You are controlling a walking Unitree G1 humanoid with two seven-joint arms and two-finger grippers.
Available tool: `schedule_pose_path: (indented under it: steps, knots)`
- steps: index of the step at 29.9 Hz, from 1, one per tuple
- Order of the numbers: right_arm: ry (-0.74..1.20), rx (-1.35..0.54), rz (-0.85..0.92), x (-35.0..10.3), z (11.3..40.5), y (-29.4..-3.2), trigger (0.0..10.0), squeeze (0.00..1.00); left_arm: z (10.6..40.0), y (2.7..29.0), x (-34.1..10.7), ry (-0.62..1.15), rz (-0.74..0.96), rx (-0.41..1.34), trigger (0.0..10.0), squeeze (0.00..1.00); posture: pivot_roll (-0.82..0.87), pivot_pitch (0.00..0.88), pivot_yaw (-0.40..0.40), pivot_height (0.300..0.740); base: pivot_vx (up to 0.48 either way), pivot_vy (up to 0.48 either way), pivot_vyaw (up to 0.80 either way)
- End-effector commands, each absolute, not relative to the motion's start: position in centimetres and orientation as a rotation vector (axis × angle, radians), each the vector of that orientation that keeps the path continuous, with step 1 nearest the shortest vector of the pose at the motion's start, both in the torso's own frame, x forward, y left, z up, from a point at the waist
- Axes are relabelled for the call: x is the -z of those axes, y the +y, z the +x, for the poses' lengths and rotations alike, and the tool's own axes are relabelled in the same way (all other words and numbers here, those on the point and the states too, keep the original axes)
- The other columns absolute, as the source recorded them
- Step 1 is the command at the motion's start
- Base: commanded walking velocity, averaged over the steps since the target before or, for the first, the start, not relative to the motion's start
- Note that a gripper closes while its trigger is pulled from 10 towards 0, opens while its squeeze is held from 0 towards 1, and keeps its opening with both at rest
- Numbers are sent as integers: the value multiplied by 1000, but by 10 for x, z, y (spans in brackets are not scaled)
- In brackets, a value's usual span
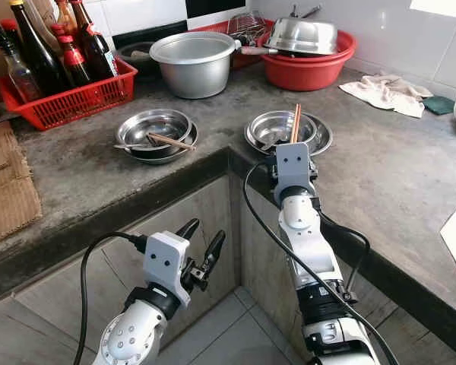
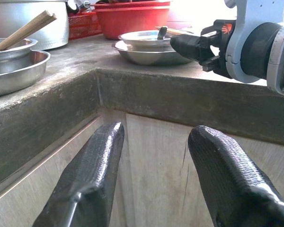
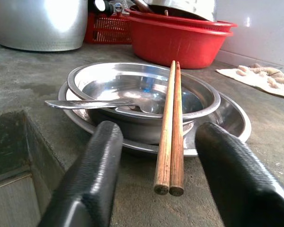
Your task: Kitchen organization
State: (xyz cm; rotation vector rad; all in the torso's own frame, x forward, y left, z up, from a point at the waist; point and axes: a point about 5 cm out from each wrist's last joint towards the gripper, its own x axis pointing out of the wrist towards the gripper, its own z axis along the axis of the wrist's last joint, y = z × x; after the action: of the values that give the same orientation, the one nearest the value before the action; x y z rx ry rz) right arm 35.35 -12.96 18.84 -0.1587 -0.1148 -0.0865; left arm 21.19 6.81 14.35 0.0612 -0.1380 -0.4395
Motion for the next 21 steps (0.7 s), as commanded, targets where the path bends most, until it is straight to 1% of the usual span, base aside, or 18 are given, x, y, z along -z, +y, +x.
schedule_pose_path:
  steps: [1, 21]
  knots:
    - [-127, 99, -150, -192, 356, -130, 0, 0, 210, 69, -143, -143, 65, 434, 10000, 0, 117, 105, -9, 740, 0, 0, 0]
    - [-145, 96, -149, -195, 354, -131, 0, 0, 212, 69, -144, -141, 73, 427, 10000, 0, 115, 108, -6, 740, 0, 0, 0]
